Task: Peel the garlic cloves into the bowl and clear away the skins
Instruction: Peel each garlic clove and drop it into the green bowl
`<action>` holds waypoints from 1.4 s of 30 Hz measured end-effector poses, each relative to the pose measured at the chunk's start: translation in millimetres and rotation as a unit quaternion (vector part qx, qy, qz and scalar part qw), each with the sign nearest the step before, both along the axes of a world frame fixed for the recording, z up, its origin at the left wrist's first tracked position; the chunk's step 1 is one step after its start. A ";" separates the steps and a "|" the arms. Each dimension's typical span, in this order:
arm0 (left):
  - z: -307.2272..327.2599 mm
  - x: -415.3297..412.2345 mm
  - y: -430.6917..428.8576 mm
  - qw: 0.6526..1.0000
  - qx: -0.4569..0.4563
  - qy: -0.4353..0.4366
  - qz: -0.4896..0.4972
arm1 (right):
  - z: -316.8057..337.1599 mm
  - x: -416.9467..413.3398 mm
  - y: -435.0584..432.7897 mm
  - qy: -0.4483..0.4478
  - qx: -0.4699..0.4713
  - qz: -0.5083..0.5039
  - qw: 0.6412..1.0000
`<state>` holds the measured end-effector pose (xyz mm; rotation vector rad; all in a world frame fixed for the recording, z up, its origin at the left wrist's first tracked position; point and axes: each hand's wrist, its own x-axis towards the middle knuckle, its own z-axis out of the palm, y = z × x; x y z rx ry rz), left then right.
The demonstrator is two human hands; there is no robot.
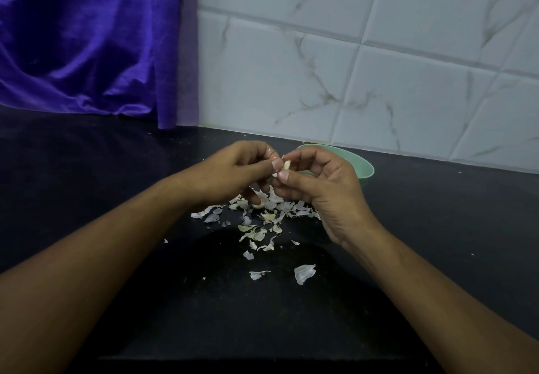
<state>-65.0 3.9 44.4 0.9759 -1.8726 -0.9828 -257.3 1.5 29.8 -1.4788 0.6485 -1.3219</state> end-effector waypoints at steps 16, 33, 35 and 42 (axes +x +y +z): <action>1.3 8.6 -3.6 0.995 -0.042 0.014 0.086 | 2.3 -5.5 -4.6 -0.010 0.044 -0.034 0.998; -2.9 -0.2 -2.0 0.972 -0.171 -0.081 0.142 | 3.9 -5.5 -0.8 0.028 0.037 -0.019 0.999; -2.8 -0.5 -1.0 0.966 -0.187 -0.099 0.151 | 4.1 -4.8 0.3 0.040 0.026 -0.024 0.999; -3.0 -1.8 -1.5 0.988 -0.096 -0.052 0.107 | 7.0 -3.0 1.6 0.031 0.031 -0.029 0.999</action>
